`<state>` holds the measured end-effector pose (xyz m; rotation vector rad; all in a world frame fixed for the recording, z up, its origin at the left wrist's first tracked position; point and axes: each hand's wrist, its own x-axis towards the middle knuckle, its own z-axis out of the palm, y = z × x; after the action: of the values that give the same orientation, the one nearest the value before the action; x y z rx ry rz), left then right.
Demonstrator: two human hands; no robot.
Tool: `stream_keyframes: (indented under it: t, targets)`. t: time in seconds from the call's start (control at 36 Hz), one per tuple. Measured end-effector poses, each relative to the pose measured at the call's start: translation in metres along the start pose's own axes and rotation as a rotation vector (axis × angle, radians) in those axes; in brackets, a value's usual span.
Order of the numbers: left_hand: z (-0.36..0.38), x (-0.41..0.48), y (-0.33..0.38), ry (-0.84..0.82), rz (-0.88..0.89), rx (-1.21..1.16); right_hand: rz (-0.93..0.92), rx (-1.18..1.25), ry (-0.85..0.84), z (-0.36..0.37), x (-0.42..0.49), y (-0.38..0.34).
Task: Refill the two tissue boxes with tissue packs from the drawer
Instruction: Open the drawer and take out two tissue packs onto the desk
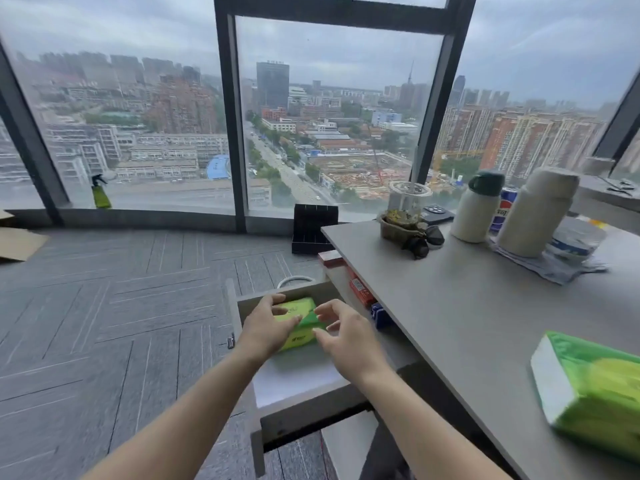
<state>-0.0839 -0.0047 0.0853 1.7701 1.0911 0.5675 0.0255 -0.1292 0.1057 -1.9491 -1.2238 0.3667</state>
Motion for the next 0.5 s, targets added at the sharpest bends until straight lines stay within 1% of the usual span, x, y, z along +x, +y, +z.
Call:
stream_keyframes:
  t: [0.11,0.17,0.31,0.5]
  targets:
    - [0.015,0.033,-0.023,0.018,-0.196,-0.067,0.101,0.020,-0.037,0.039,0.030,0.026]
    - [0.024,0.048,-0.034,0.015,-0.263,-0.107,0.144,0.012,-0.053,0.054,0.044,0.039]
    - [0.041,0.079,-0.056,0.048,-0.334,-0.075,0.263,0.049,-0.070,0.077,0.080,0.066]
    - [0.052,0.102,-0.079,0.043,-0.397,-0.090,0.378,0.091,-0.178,0.100,0.111,0.090]
